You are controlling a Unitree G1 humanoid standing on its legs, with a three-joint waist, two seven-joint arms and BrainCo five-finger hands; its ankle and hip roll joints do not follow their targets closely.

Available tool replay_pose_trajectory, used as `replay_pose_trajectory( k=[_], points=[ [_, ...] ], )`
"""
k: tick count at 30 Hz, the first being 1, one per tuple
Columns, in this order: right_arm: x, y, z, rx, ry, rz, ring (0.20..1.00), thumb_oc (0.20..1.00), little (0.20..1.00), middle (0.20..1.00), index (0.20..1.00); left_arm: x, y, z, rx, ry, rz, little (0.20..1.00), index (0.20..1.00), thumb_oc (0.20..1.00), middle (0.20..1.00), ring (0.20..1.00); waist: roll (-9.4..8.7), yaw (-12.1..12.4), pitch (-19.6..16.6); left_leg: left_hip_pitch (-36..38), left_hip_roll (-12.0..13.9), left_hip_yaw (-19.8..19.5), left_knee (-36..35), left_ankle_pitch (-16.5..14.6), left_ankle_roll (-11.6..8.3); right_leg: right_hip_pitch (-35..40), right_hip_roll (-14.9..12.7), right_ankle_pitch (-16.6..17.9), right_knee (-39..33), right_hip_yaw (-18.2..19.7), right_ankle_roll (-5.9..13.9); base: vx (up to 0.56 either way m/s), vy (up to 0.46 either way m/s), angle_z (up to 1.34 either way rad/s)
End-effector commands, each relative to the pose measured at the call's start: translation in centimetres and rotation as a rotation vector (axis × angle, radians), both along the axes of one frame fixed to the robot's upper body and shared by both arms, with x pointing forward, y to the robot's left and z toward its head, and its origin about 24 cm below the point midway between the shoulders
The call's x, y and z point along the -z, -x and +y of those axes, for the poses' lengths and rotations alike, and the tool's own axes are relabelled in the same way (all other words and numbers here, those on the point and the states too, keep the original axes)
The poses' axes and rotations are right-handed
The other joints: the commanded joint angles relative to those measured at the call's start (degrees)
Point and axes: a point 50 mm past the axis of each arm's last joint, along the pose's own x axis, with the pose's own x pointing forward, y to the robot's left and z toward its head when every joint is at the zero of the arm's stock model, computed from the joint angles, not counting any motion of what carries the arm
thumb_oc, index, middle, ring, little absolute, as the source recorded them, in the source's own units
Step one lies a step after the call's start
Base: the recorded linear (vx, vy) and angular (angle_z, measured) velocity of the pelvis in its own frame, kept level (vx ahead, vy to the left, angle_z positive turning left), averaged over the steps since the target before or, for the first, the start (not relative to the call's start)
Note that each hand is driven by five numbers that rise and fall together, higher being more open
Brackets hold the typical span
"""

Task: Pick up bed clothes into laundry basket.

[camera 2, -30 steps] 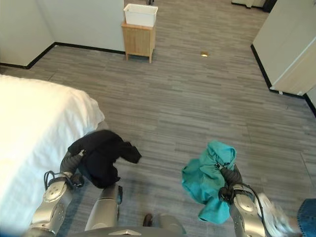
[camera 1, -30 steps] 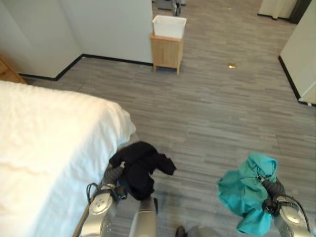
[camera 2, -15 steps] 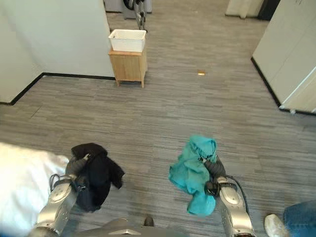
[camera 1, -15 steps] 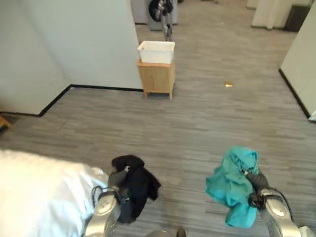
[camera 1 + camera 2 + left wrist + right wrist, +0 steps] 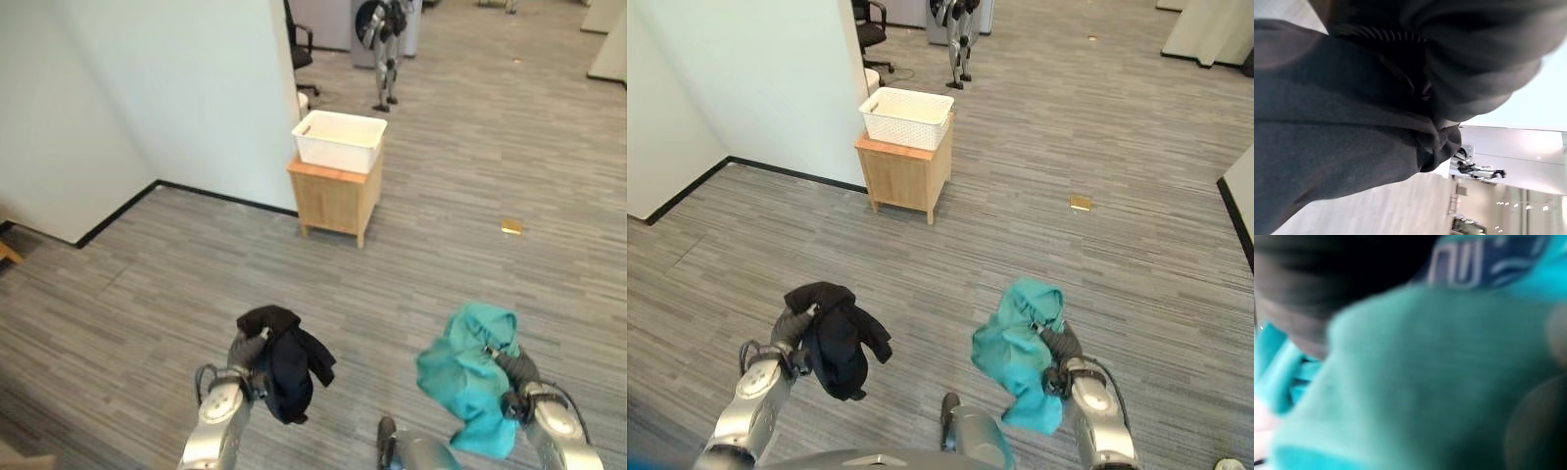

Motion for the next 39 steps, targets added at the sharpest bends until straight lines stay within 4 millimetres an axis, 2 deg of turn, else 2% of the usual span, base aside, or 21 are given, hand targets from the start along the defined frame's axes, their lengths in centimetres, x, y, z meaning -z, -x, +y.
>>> replay_pose_trajectory(
  k=[1, 2, 4, 5, 7, 9, 10, 13, 14, 15, 16, 18, 22, 23, 24, 26, 31, 32, 36, 37, 39],
  points=[
    [-3.3, -0.7, -0.7, -0.023, 0.053, -0.153, 0.200, 0.200, 0.200, 0.200, 0.200, -2.5, -0.8, 1.1, 0.009, -0.015, -0.124, 0.200, 0.200, 0.200, 0.200, 0.200, -1.57, 1.3, -0.2, -2.7, -1.5, 4.4, -18.9, -9.1, 1.26, 14.8, -4.0, 11.9, -21.2, 4.6, 9.84, 0.71, -0.233, -0.25],
    [-3.4, -0.8, -0.8, -0.018, 0.042, -0.167, 0.200, 0.200, 0.200, 0.200, 0.200, -2.5, -0.7, 1.1, 0.009, -0.012, -0.127, 0.200, 0.200, 0.200, 0.200, 0.200, -1.29, 2.5, -0.1, -5.5, -0.8, 6.1, -23.9, -9.7, 1.63, 17.3, -3.6, 10.9, -22.4, 4.6, 10.15, 0.78, -0.076, -0.46],
    [-3.7, -1.1, -0.9, -0.019, 0.059, -0.178, 0.200, 0.200, 0.200, 0.200, 0.200, -1.9, -0.3, 0.8, 0.016, 0.017, -0.112, 0.200, 0.200, 0.200, 0.200, 0.200, 0.97, 4.1, -0.9, -8.0, 3.4, 11.0, -47.7, -8.2, 2.14, 21.9, -2.0, 8.0, -24.0, 4.9, 11.28, 0.88, -0.028, -0.68],
    [-3.7, -1.1, -0.9, -0.019, 0.061, -0.177, 0.200, 0.200, 0.200, 0.200, 0.200, -1.9, -0.3, 0.7, 0.016, 0.018, -0.111, 0.200, 0.200, 0.200, 0.200, 0.200, 0.52, 4.4, -0.8, -7.0, 3.0, 11.6, -49.0, -7.8, 2.17, 22.1, -2.6, 7.8, -24.0, 5.2, 11.38, 0.48, 0.072, -0.74],
    [-3.7, -1.2, -0.7, -0.028, 0.073, -0.180, 0.200, 0.200, 0.200, 0.200, 0.200, -1.7, -0.4, 0.4, 0.024, 0.018, -0.105, 0.200, 0.200, 0.200, 0.200, 0.200, 1.79, 5.3, -1.8, -4.4, 2.6, 13.3, -68.0, -6.2, 2.14, 24.9, -2.6, 5.2, -24.0, 5.3, 12.45, 0.64, 0.103, -0.39],
    [-3.9, -1.4, -0.6, -0.048, 0.092, -0.182, 0.200, 0.200, 0.200, 0.200, 0.200, -1.5, -0.4, 0.2, 0.026, 0.015, -0.099, 0.200, 0.200, 0.200, 0.200, 0.200, 2.22, 5.5, -3.0, -3.8, 2.6, 15.9, -76.2, -4.5, 1.65, 28.6, -3.8, 3.5, -24.1, 4.5, 13.58, 0.80, 0.111, -0.12],
    [-3.8, -1.3, -0.5, -0.059, 0.098, -0.171, 0.200, 0.200, 0.200, 0.200, 0.200, -1.4, -0.3, 0.5, 0.016, 0.006, -0.094, 0.200, 0.200, 0.200, 0.200, 0.200, 2.46, 5.3, -5.0, -3.5, 3.1, 19.0, -76.6, -2.6, 1.14, 30.7, -5.0, 2.9, -23.2, 4.7, 14.25, 0.85, 0.133, 0.07],
    [-3.3, -1.0, 0.0, -0.079, 0.093, -0.154, 0.200, 0.200, 0.200, 0.200, 0.200, -1.3, 0.0, 0.8, 0.015, -0.001, -0.087, 0.200, 0.200, 0.200, 0.200, 0.200, 2.04, 5.5, -6.9, -1.9, 1.9, 19.1, -75.3, -5.1, 3.81, 30.7, -7.9, 2.9, -18.6, 4.0, 15.99, 0.58, 0.160, 0.40],
    [-2.8, -1.3, 0.9, -0.096, 0.077, -0.141, 0.200, 0.200, 0.200, 0.200, 0.200, -1.3, -0.2, 0.7, 0.023, -0.008, -0.079, 0.200, 0.200, 0.200, 0.200, 0.200, 0.61, 5.5, -7.0, 1.6, -2.0, 18.6, -72.8, -10.5, 7.86, 23.8, -12.8, 19.8, 6.7, 5.4, 18.60, 0.66, 0.284, -0.30],
    [-2.8, -1.3, 0.9, -0.096, 0.077, -0.142, 0.200, 0.200, 0.200, 0.200, 0.200, -1.3, -0.2, 0.7, 0.023, -0.008, -0.080, 0.200, 0.200, 0.200, 0.200, 0.200, 0.82, 5.8, -7.1, 1.4, -1.7, 18.8, -72.8, -10.4, 7.87, 23.4, -12.6, 20.0, 6.8, 5.7, 18.56, 0.71, 0.341, -0.46],
    [-2.6, -1.4, 1.7, -0.099, 0.031, -0.155, 0.200, 0.200, 0.200, 0.200, 0.200, -1.6, -0.5, 0.9, 0.021, -0.020, -0.090, 0.200, 0.200, 0.200, 0.200, 0.200, 1.53, 4.4, -5.7, 5.1, -1.7, 17.8, -73.8, -11.5, 8.78, 18.9, -13.0, 22.1, 14.6, 6.0, 18.23, 0.31, 0.148, 0.48],
    [-2.3, -1.2, 1.6, -0.114, 0.064, -0.129, 0.200, 0.200, 0.200, 0.200, 0.200, -2.2, -1.0, 0.9, 0.042, -0.048, -0.104, 0.200, 0.200, 0.200, 0.200, 0.200, 3.02, 2.5, -4.4, 10.5, -1.5, 14.6, -76.9, -13.1, 9.30, 11.2, -10.5, 17.7, 19.9, 7.0, 16.70, 0.39, 0.097, 0.83],
    [-2.7, -0.9, 0.8, -0.098, 0.085, -0.135, 0.200, 0.200, 0.200, 0.200, 0.200, -3.1, -1.7, 0.7, 0.081, -0.069, -0.137, 0.200, 0.200, 0.200, 0.200, 0.200, 3.96, -0.2, -3.4, 16.2, -1.3, 10.6, -79.5, -14.2, 8.35, 4.3, -10.2, 13.7, 12.2, 4.7, 15.15, 0.46, -0.073, 0.91],
    [-2.9, -0.9, 0.4, -0.081, 0.093, -0.142, 0.200, 0.200, 0.200, 0.200, 0.200, -3.2, -1.9, 0.4, 0.100, -0.077, -0.144, 0.200, 0.200, 0.200, 0.200, 0.200, 3.58, -1.2, -3.1, 17.9, -2.0, 8.8, -80.0, -15.0, 7.69, 3.0, -9.5, 13.5, 3.6, 4.8, 15.25, 0.47, -0.213, 1.20],
    [-3.5, -1.2, -0.1, -0.048, 0.101, -0.167, 0.200, 0.200, 0.200, 0.200, 0.200, -3.2, -2.3, 0.0, 0.120, -0.086, -0.141, 0.200, 0.200, 0.200, 0.200, 0.200, 2.45, -2.5, -2.6, 19.4, -2.4, 6.3, -79.9, -16.6, 6.74, 4.1, -7.5, 12.5, -8.4, 7.8, 16.12, 0.57, -0.248, 1.15],
    [-5.1, -1.6, -1.5, -0.021, 0.177, -0.218, 0.200, 0.200, 0.200, 0.200, 0.200, -3.8, -2.9, 0.7, 0.111, -0.203, -0.138, 0.200, 0.200, 0.200, 0.200, 0.200, 1.28, -3.1, -1.8, 19.8, -2.3, 4.7, -79.5, -17.8, 6.33, 6.9, -6.0, 12.8, -14.9, 12.1, 17.87, 0.37, -0.208, 1.58],
    [-7.2, -2.1, -1.4, -0.046, 0.163, -0.309, 0.200, 0.200, 0.200, 0.200, 0.200, -2.5, -1.3, -0.1, 0.144, -0.074, -0.125, 0.200, 0.200, 0.200, 0.200, 0.200, 0.54, -1.1, -3.7, 18.8, -2.2, 1.7, -79.6, -17.1, 6.20, 9.3, -6.1, 13.1, -16.9, 11.5, 17.00, 0.15, -0.145, 0.94],
    [-9.3, -3.1, -1.9, -0.061, 0.211, -0.388, 0.200, 0.200, 0.200, 0.200, 0.200, -1.5, -0.5, -0.2, 0.142, -0.042, -0.082, 0.200, 0.200, 0.200, 0.200, 0.200, 0.29, 0.1, -4.1, 18.2, -2.1, 0.6, -79.3, -17.0, 6.10, 11.1, -6.0, 12.5, -18.6, 9.9, 16.27, 0.11, -0.109, 0.17],
    [-13.1, -4.5, -2.8, -0.059, 0.305, -0.512, 0.200, 0.200, 0.200, 0.200, 0.200, -1.0, 0.3, -0.6, 0.162, -0.014, -0.055, 0.200, 0.200, 0.200, 0.200, 0.200, 0.10, 1.2, -4.3, 17.8, -1.8, -0.7, -79.7, -16.9, 5.87, 12.2, -5.8, 11.7, -19.2, 8.5, 15.65, 0.07, -0.061, 0.05],
    [-16.7, -6.2, -4.0, -0.057, 0.422, -0.598, 0.200, 0.200, 0.200, 0.200, 0.200, -0.7, 0.8, -1.1, 0.200, 0.009, -0.040, 0.200, 0.200, 0.200, 0.200, 0.200, -0.22, 2.1, -4.3, 17.4, -1.7, -1.5, -79.7, -16.9, 5.84, 12.4, -5.8, 11.4, -19.1, 8.0, 15.44, 0.05, -0.033, 0.13],
    [-18.4, -7.1, -4.4, -0.068, 0.473, -0.630, 0.200, 0.200, 0.200, 0.200, 0.200, -0.6, 1.0, -1.4, 0.219, 0.020, -0.035, 0.200, 0.200, 0.200, 0.200, 0.200, -0.23, 2.4, -4.1, 17.2, -1.7, -1.9, -79.6, -16.9, 5.84, 12.5, -5.8, 11.4, -19.0, 7.7, 15.38, 0.03, -0.005, 0.14]
  ],
)
